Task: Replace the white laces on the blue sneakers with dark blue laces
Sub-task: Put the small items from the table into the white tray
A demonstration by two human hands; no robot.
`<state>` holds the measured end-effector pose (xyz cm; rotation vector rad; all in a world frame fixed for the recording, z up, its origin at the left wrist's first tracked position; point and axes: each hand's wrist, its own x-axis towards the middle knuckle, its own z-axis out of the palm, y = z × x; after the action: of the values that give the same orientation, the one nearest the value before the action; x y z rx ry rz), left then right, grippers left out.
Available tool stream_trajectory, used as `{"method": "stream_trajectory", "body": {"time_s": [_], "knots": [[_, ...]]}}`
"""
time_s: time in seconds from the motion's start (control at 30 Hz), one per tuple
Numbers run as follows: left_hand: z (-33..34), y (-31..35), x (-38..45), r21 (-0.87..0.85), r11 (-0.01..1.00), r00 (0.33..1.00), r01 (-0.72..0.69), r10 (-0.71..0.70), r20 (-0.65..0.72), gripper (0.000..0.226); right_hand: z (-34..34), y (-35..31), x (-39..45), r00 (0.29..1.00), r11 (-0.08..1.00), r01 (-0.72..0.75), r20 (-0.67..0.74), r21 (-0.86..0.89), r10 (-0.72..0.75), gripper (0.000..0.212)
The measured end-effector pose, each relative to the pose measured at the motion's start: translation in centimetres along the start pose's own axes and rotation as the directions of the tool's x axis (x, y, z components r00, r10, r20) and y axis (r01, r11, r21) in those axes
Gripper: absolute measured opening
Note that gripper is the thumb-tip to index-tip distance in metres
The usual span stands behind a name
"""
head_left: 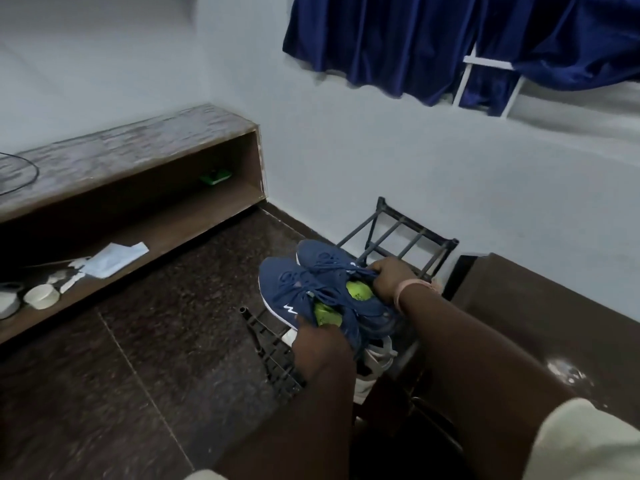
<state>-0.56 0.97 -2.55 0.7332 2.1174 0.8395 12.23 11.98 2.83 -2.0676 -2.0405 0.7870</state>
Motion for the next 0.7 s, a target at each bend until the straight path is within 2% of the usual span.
{"method": "stream_trajectory", "body": {"time_s": [0.23, 0.4, 0.47, 0.57, 0.63, 0.7], "knots": [[1.2, -0.6, 1.0, 0.059, 0.998, 0.999, -0.029, 0.031, -0.034, 0.05, 2.8, 0.7, 1.5, 0.999, 0.998, -0.051, -0.013, 0.047, 0.052, 0.033], [1.0, 1.2, -0.1, 0.046, 0.993, 0.994, 0.106, -0.105, -0.014, 0.056, 2.1, 0.9, 0.1, 0.991, 0.981, -0.132, -0.011, 0.145, 0.135, 0.018], [0.6, 2.6, -1.0, 0.149, 0.981, 0.991, 0.121, -0.111, -0.071, 0.054, 1.6, 0.9, -1.1, 0.988, 0.973, -0.144, -0.029, 0.18, 0.151, 0.02], [0.0, 5.8, -3.8, 0.333, 0.942, 0.994, -0.027, 0.061, -0.091, 0.05, 0.0, 2.0, -3.7, 0.984, 0.96, -0.132, -0.082, 0.248, 0.157, 0.03], [0.6, 7.6, -5.6, 0.398, 0.891, 0.973, -0.217, 0.231, 0.015, 0.046, -1.4, 3.0, -5.6, 0.981, 0.964, -0.119, -0.12, 0.239, 0.151, 0.031], [2.1, 8.9, -7.7, 0.42, 0.814, 0.915, -0.401, 0.383, 0.131, 0.04, -3.0, 4.9, -7.9, 0.973, 0.97, -0.118, -0.172, 0.213, 0.156, 0.03]]}}
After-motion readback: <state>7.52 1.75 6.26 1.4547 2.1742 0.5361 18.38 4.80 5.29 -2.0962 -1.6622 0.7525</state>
